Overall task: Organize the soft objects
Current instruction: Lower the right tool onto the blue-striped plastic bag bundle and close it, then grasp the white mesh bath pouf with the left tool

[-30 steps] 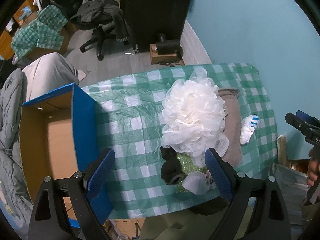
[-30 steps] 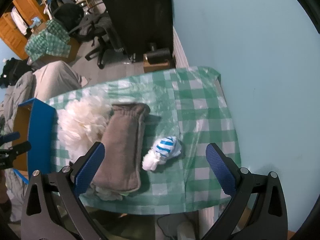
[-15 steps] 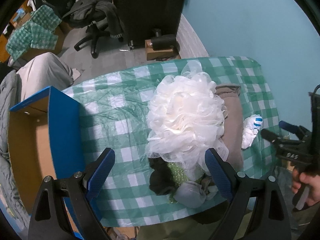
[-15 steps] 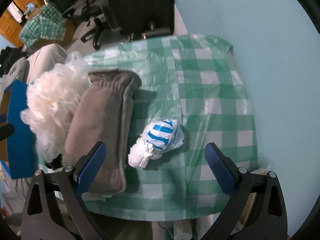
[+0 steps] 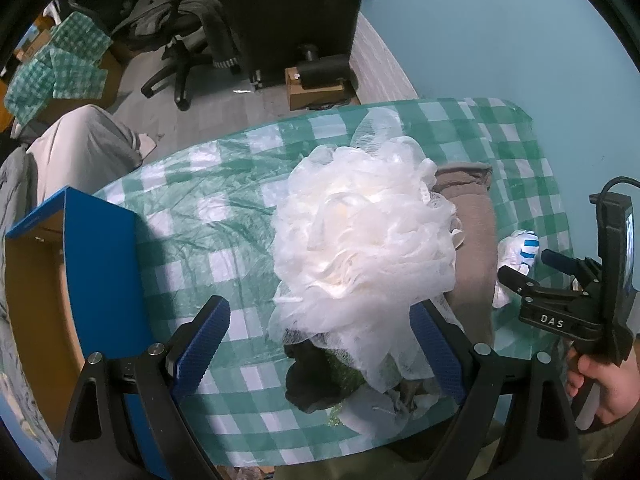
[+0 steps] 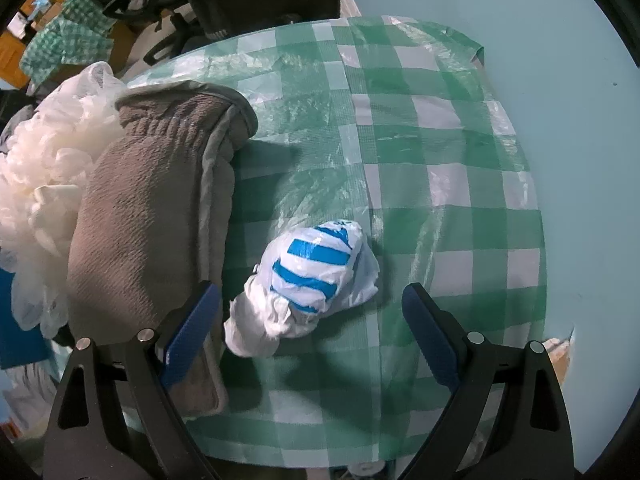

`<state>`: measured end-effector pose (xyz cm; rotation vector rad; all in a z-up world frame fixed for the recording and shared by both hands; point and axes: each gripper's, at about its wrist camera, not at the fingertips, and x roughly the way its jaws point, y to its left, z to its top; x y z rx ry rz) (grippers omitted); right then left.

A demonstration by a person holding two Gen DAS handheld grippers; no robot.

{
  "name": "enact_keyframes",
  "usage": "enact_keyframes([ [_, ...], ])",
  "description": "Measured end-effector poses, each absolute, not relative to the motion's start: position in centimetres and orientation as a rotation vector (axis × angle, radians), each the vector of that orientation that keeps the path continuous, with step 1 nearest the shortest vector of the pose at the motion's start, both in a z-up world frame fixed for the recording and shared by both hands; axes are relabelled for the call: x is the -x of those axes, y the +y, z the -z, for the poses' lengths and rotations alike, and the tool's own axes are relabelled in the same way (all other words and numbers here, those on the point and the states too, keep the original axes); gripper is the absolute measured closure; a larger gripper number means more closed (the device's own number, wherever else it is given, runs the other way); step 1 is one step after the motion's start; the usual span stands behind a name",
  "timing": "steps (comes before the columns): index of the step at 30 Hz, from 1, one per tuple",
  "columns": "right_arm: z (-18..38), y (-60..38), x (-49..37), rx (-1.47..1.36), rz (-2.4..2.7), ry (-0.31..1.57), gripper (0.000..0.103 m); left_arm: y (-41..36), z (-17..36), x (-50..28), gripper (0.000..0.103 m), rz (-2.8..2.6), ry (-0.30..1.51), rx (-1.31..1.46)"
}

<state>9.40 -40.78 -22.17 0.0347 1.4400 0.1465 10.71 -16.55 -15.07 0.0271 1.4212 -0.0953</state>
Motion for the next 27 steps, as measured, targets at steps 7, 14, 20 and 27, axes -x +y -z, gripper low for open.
enact_keyframes([
  [7, 22.9, -40.3, -9.5, 0.027, -0.177, 1.449, 0.029, -17.8, 15.6, -12.0, 0.01, 0.113, 1.444, -0.021],
  [14, 21.7, -40.8, -9.3, 0.054, -0.199, 1.428, 0.036, -19.0, 16.6, -12.8, 0.01, 0.143, 1.471, -0.027],
  [20, 20.1, -40.9, -9.9, 0.032, -0.201, 1.439, 0.036, -19.9, 19.4, -13.8, 0.01, 0.139, 1.529, -0.067],
  [27, 19.1, -40.5, -10.3, 0.024, -0.219, 1.432, 0.036, -20.2, 22.0, -14.9, 0.005, 0.146, 1.584, -0.088],
])
